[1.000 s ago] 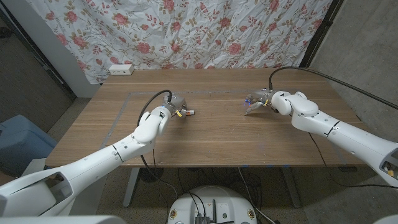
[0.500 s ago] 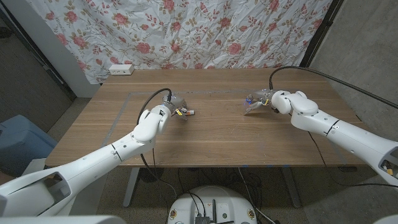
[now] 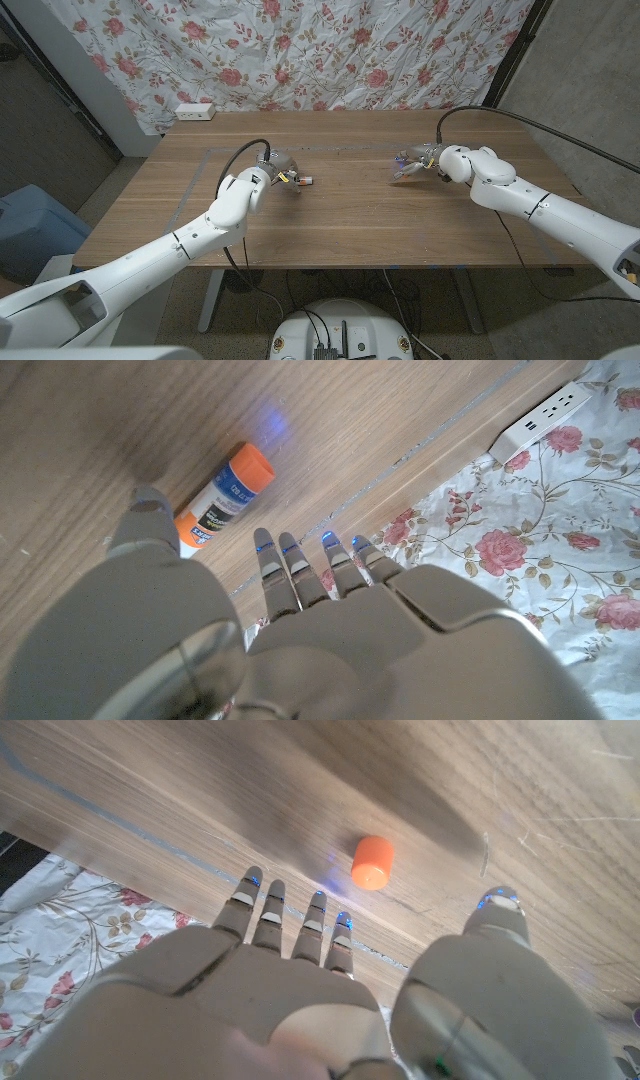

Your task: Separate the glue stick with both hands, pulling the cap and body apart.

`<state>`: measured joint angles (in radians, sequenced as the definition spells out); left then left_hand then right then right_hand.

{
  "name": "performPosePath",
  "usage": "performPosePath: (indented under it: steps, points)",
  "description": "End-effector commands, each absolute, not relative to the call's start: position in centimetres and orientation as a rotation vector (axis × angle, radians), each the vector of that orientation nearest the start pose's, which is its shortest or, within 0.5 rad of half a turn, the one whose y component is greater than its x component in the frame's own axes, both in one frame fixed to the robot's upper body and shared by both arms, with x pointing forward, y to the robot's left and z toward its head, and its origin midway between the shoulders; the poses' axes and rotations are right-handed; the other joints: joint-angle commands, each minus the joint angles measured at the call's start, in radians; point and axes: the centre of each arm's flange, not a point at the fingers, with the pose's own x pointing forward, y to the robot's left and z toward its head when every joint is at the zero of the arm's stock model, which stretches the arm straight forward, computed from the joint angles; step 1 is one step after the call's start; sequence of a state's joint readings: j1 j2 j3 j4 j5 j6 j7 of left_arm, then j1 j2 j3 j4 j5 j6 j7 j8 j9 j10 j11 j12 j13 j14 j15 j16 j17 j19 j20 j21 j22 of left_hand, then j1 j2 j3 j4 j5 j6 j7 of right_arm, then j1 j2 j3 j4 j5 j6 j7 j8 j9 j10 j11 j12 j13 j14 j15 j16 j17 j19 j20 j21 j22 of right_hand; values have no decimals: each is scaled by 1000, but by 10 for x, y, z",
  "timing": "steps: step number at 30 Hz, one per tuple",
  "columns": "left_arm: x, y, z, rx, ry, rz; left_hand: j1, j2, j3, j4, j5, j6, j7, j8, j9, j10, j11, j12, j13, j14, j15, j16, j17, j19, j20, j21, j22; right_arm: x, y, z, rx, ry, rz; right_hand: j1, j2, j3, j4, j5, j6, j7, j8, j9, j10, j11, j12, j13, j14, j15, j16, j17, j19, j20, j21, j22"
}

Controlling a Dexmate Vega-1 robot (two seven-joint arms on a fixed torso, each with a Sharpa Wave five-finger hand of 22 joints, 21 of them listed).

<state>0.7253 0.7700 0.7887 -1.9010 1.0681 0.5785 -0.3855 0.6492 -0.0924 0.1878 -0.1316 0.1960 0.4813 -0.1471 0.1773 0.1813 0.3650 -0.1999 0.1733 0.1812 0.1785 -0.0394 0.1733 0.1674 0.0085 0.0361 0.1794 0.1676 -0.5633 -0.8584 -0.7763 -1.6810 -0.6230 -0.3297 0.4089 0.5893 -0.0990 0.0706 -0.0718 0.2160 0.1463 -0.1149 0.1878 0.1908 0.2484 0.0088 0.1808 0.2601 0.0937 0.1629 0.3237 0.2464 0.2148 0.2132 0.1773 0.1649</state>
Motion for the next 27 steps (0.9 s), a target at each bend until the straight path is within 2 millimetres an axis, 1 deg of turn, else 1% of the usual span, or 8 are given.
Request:
performPosePath:
  steps: [1,5,9,11,16,22,25,27]
  points:
    - [584,202,15,1749,-331,171,-27,0,-9,4,-4,-25,3,-5,-1,-26,11,1,-2,-20,-49,-3,3,-15,2,-2,1,636,-266,20,-1587,-258,152,-42,7,-11,14,11,-28,6,-6,0,-34,9,1,-8,-31,13,-18,3,-11,0,6,5]
    - [583,209,18,1652,-357,167,-39,2,-10,6,-5,-41,11,-5,-1,-45,17,1,-2,-35,-38,-4,3,-23,-4,-2,1,635,-272,19,-1549,-289,177,-78,18,-17,28,11,-63,7,-10,-1,-70,8,0,-17,-67,21,-36,4,-25,0,3,4]
    - [584,216,18,1556,-370,156,-55,7,-11,9,-6,-47,17,-1,-2,-65,34,3,-3,-41,-18,0,2,-27,-43,0,1,633,-276,19,-1517,-348,173,-90,21,-19,33,11,-68,10,-8,-1,-78,-3,1,-21,-78,14,-42,4,-27,-2,4,3]
    - [584,220,18,1499,-379,157,-61,9,-11,9,-7,-49,22,0,-2,-73,43,3,-4,-49,-15,-2,2,-26,-56,1,0,633,-278,20,-1502,-351,176,-108,30,-22,40,11,-77,19,-6,-1,-82,5,5,-26,-79,8,-45,3,-19,-46,8,3]
    - [584,226,17,1397,-396,159,-65,14,-9,9,-6,-53,28,0,-3,-83,55,4,-5,-52,-18,0,1,-16,-73,5,-1,632,-282,20,-1434,-397,151,-132,41,-25,50,9,-73,35,0,-2,-83,9,10,-33,-85,-10,-50,3,-20,-93,8,3]
    - [586,237,16,1261,-418,165,-69,21,-5,8,-6,-78,34,-6,-3,-95,62,4,-6,-55,-21,1,0,-12,-75,6,-1,634,-283,20,-1380,-432,164,-151,49,-27,57,6,-79,48,-1,-3,-98,9,7,-40,-101,-34,-60,0,-24,-120,8,2]
    - [588,242,16,1199,-428,158,-73,28,-2,6,-5,-95,44,-7,-4,-115,75,2,-7,-62,-21,0,0,-11,-76,5,-1,636,-285,20,-1334,-443,165,-162,54,-29,62,5,-86,55,-2,-4,-107,7,5,-43,-109,-40,-65,0,-24,-127,8,2]
    - [589,245,15,1149,-442,155,-77,32,0,5,-6,-116,53,-9,-5,-131,87,1,-8,-67,-21,0,0,-9,-80,5,-1,637,-287,20,-1309,-451,164,-174,57,-31,67,4,-96,68,-5,-5,-115,9,4,-46,-113,-45,-68,-1,-26,-134,7,2]
